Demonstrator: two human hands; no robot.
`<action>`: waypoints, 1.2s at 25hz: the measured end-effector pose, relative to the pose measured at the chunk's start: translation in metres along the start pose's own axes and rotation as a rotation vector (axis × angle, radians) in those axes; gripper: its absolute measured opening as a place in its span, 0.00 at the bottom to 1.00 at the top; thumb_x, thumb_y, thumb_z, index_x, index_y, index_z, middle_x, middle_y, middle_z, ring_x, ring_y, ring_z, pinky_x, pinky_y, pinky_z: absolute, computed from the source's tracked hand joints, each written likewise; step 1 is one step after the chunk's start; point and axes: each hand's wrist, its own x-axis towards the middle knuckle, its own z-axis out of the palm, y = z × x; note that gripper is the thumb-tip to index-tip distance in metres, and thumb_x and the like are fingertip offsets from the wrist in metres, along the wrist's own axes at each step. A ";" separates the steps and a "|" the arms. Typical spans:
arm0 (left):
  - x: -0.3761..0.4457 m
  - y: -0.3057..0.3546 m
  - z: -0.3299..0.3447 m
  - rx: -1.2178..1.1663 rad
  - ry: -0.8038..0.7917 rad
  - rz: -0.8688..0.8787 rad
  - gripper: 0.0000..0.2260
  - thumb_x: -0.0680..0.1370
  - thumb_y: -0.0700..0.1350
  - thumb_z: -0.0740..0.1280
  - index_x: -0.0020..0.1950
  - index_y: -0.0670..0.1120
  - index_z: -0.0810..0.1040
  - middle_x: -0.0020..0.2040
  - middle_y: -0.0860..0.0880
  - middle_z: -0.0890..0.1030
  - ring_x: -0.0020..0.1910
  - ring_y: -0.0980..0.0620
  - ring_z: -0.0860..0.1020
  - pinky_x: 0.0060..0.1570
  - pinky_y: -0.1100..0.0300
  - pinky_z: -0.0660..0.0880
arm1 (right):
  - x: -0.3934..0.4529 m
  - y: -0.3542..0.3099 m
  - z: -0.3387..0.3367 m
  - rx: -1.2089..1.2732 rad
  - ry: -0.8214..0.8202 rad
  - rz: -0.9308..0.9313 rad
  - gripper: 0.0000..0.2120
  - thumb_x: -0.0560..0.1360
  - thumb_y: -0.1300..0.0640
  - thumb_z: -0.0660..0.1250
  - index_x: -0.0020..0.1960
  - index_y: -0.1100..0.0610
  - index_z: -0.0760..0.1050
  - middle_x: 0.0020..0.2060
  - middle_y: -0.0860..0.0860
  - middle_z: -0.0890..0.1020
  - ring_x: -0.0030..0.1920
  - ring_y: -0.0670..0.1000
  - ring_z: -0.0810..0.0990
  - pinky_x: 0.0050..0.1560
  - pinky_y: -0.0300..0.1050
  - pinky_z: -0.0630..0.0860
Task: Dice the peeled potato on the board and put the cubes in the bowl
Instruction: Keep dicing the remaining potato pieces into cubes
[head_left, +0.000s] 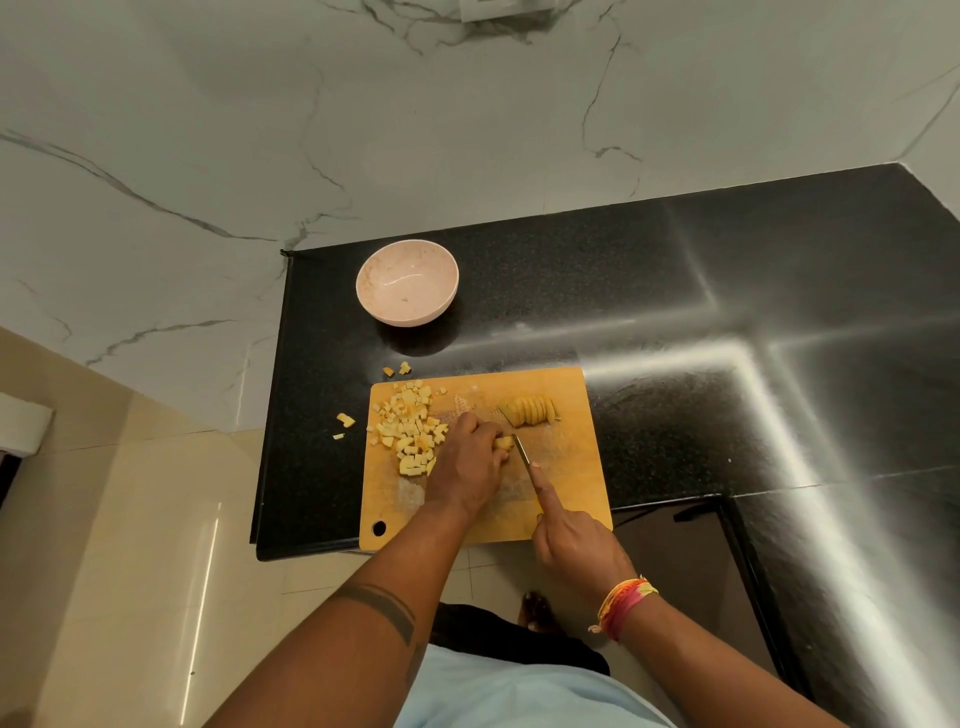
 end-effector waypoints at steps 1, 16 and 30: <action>0.001 0.000 0.000 -0.006 -0.008 -0.003 0.15 0.81 0.47 0.68 0.68 0.48 0.78 0.60 0.50 0.73 0.60 0.51 0.73 0.60 0.53 0.75 | 0.000 -0.001 0.001 -0.008 -0.002 -0.006 0.36 0.83 0.54 0.53 0.82 0.45 0.33 0.32 0.49 0.75 0.30 0.51 0.74 0.32 0.50 0.72; 0.000 0.005 -0.004 0.024 0.001 -0.040 0.11 0.83 0.44 0.65 0.63 0.47 0.81 0.56 0.48 0.75 0.53 0.48 0.77 0.52 0.53 0.78 | 0.032 -0.026 0.002 -0.019 0.009 0.018 0.35 0.82 0.53 0.53 0.83 0.46 0.38 0.37 0.54 0.76 0.33 0.57 0.74 0.37 0.51 0.71; 0.000 0.009 -0.006 -0.040 0.040 -0.116 0.11 0.80 0.42 0.69 0.63 0.46 0.80 0.60 0.48 0.76 0.57 0.47 0.77 0.56 0.53 0.77 | -0.011 -0.016 0.011 0.003 0.021 0.006 0.37 0.82 0.54 0.52 0.81 0.44 0.31 0.33 0.51 0.78 0.31 0.53 0.77 0.35 0.52 0.76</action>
